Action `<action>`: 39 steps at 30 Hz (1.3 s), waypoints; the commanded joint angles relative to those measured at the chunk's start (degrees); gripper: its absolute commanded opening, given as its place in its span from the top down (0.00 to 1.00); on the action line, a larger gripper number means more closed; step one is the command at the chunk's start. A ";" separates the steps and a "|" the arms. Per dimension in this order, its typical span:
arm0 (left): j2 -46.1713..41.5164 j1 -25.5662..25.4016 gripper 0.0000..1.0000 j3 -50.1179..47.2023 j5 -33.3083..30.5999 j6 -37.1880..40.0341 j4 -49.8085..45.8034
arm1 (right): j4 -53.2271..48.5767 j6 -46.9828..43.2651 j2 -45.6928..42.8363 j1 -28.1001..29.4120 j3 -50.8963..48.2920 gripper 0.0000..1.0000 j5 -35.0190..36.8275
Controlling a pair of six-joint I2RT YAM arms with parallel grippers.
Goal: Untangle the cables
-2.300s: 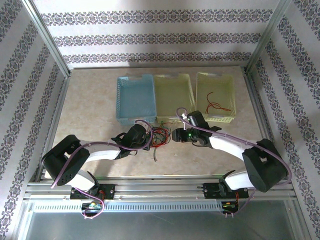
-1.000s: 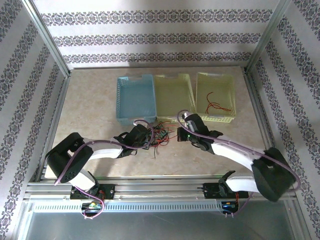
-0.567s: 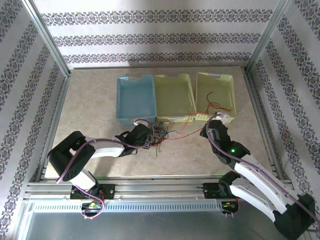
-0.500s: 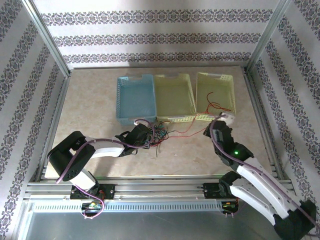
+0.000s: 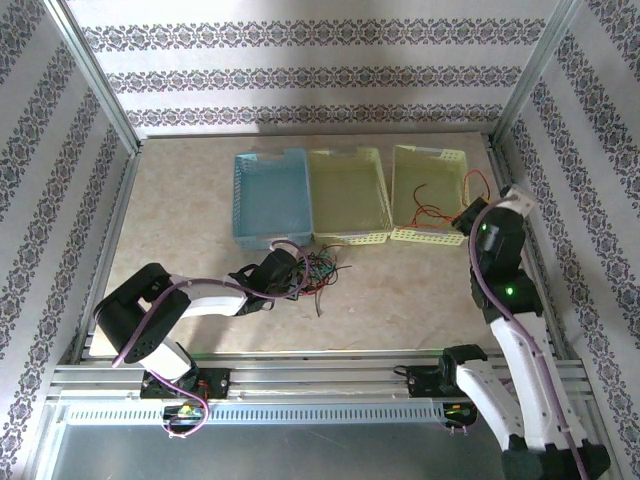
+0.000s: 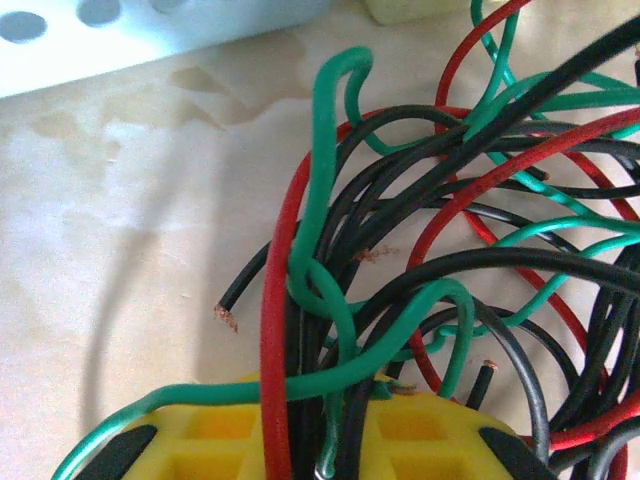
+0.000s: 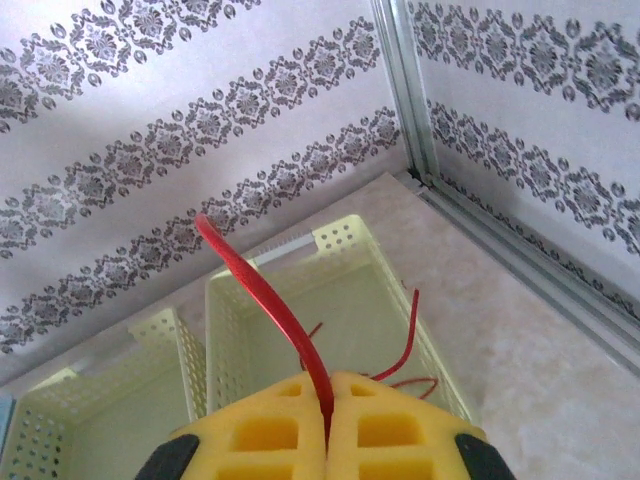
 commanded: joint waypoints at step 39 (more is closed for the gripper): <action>-1.81 -1.34 0.79 -1.64 8.92 3.58 -0.23 | -0.16 -1.41 15.78 8.48 -5.58 0.41 -27.83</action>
